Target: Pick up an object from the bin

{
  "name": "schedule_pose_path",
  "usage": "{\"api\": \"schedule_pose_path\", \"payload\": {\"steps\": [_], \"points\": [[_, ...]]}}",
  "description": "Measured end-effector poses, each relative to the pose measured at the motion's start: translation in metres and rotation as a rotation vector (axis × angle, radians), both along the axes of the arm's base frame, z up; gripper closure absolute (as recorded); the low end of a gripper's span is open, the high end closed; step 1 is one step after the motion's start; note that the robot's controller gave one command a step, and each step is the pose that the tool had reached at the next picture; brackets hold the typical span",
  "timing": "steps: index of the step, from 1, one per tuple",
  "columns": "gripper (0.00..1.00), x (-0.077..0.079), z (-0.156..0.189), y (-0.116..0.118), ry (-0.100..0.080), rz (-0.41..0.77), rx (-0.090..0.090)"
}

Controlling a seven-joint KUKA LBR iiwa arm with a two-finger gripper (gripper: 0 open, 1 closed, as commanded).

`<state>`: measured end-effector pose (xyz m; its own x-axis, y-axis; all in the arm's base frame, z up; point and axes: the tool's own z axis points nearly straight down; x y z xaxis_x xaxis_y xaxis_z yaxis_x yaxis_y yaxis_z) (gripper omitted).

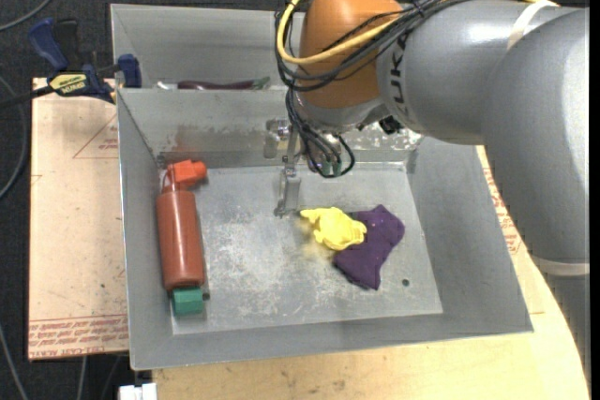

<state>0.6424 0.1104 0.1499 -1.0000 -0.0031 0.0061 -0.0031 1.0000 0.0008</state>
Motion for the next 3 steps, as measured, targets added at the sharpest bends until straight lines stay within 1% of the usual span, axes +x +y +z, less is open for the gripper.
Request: {"api": "schedule_pose_path", "payload": {"steps": [1, 2, 3], "points": [[0.00, 0.001, 0.005, 0.000, -0.007, -0.002, 0.001], [0.00, -0.011, -0.025, -0.036, -0.008, 0.005, 0.003], [0.00, -0.014, -0.048, -0.062, -0.006, 0.097, 0.001]]}}
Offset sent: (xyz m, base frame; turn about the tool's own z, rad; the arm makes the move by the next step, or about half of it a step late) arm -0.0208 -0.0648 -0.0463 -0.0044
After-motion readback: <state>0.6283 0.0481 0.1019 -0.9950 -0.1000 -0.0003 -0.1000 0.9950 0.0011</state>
